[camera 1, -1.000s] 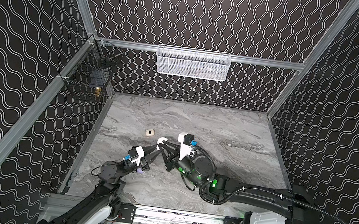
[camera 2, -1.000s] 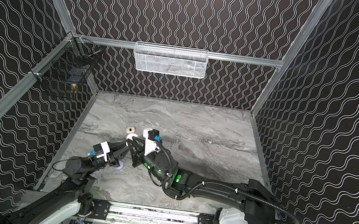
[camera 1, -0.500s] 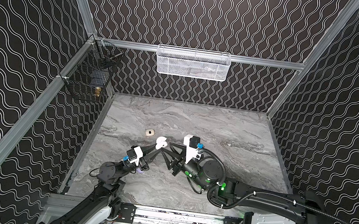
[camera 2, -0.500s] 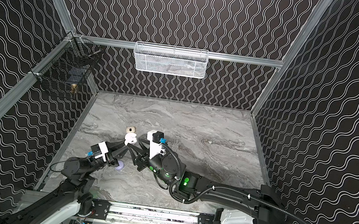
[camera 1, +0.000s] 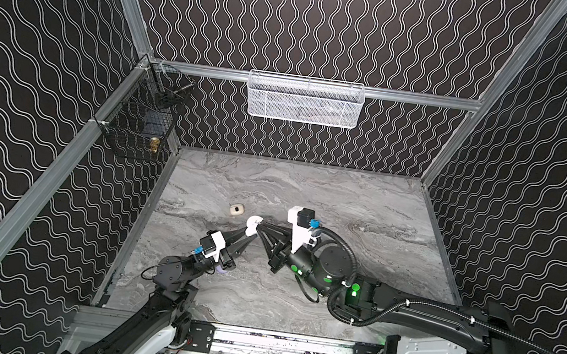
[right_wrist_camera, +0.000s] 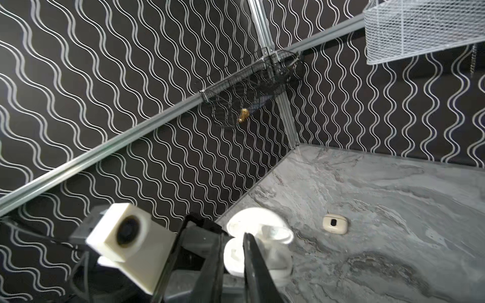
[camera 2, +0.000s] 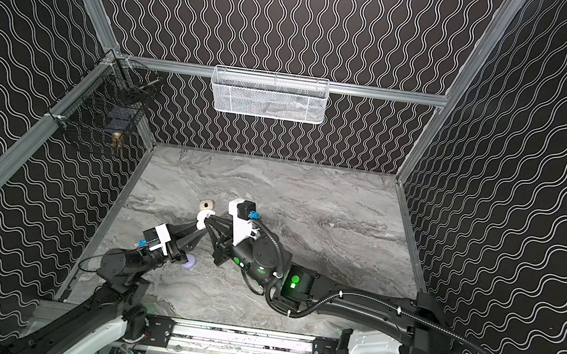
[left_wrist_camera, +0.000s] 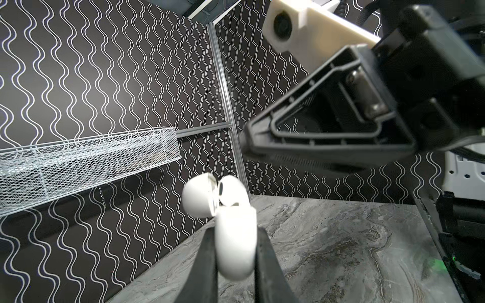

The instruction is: Insert the wireless bluetooth earbuds into the charging case

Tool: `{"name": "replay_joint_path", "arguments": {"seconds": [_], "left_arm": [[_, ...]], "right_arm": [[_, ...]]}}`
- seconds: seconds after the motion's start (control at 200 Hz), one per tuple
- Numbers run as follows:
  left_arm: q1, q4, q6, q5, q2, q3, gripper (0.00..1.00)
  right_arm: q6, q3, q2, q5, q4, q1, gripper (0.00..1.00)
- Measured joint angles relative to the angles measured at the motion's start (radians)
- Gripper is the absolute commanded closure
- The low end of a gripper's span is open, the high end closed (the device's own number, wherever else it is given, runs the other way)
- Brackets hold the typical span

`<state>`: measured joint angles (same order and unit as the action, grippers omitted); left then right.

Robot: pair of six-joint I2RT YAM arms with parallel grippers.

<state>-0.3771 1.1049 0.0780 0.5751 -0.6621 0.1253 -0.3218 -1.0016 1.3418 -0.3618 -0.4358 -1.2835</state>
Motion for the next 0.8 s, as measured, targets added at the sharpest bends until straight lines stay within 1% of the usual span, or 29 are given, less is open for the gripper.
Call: {"name": "replay_joint_path", "arguments": {"seconds": [0.15, 0.345, 0.435, 0.55, 0.621, 0.681, 0.796], "left_arm": [[0.000, -0.002, 0.000, -0.001, 0.000, 0.000, 1.00], [0.000, -0.002, 0.000, 0.002, -0.001, 0.000, 1.00], [0.000, 0.000, 0.000, 0.002, -0.005, 0.000, 1.00], [0.000, 0.000, -0.001, 0.002, -0.007, 0.000, 1.00], [0.000, 0.001, -0.003, 0.002, -0.012, 0.000, 1.00], [0.000, 0.002, -0.003, 0.002, -0.016, 0.000, 1.00], [0.000, -0.002, -0.003, 0.008, -0.019, 0.000, 1.00]], "right_arm": [[-0.008, -0.035, 0.037, -0.005, 0.018, 0.000, 0.89], [-0.019, -0.041, 0.055, 0.046, 0.024, 0.000, 0.88], [-0.023, -0.037, 0.051, 0.057, 0.023, -0.001, 0.85], [-0.022, -0.007, 0.018, 0.064, 0.023, -0.001, 0.75], [-0.015, 0.029, -0.017, 0.072, 0.001, -0.002, 0.74], [-0.007, 0.046, -0.040, 0.075, -0.001, -0.002, 0.76], [0.001, 0.049, -0.078, 0.065, 0.004, -0.002, 0.88]]}}
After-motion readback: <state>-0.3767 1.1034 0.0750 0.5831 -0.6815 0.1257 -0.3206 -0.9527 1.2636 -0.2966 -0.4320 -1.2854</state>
